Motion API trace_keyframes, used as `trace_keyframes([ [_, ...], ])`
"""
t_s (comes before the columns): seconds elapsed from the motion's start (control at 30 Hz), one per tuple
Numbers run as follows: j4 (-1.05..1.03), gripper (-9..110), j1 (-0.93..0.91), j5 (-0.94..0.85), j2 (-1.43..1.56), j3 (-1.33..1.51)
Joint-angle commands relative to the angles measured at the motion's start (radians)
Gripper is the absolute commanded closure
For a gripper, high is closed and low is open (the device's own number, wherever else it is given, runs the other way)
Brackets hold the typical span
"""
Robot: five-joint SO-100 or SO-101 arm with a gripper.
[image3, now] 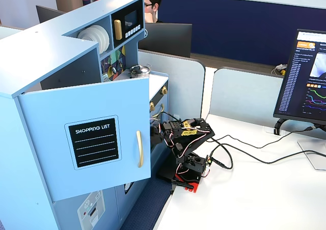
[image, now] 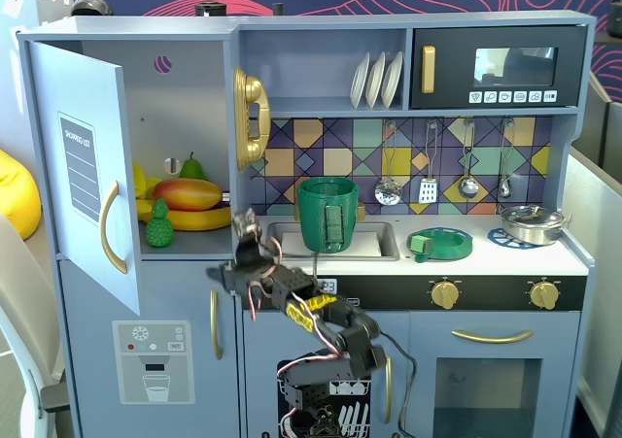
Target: Pick up the green pineapple from the left cabinet and place it in the green recipient
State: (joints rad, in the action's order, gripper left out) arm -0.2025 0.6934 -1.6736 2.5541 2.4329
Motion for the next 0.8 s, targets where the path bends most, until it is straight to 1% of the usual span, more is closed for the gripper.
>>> trace_keyframes([
  [0.0, 0.091, 81, 0.02, 0.035, -0.117, -0.202],
  [0.07, 0.138, 77, 0.032, 0.075, -0.163, -0.238],
  [0.23, 0.206, 65, 0.046, 0.084, -0.236, -0.276],
  [0.43, 0.31, 57, 0.048, 0.107, -0.353, -0.339],
  [0.77, 0.428, 54, 0.054, 0.083, -0.591, -0.463],
])
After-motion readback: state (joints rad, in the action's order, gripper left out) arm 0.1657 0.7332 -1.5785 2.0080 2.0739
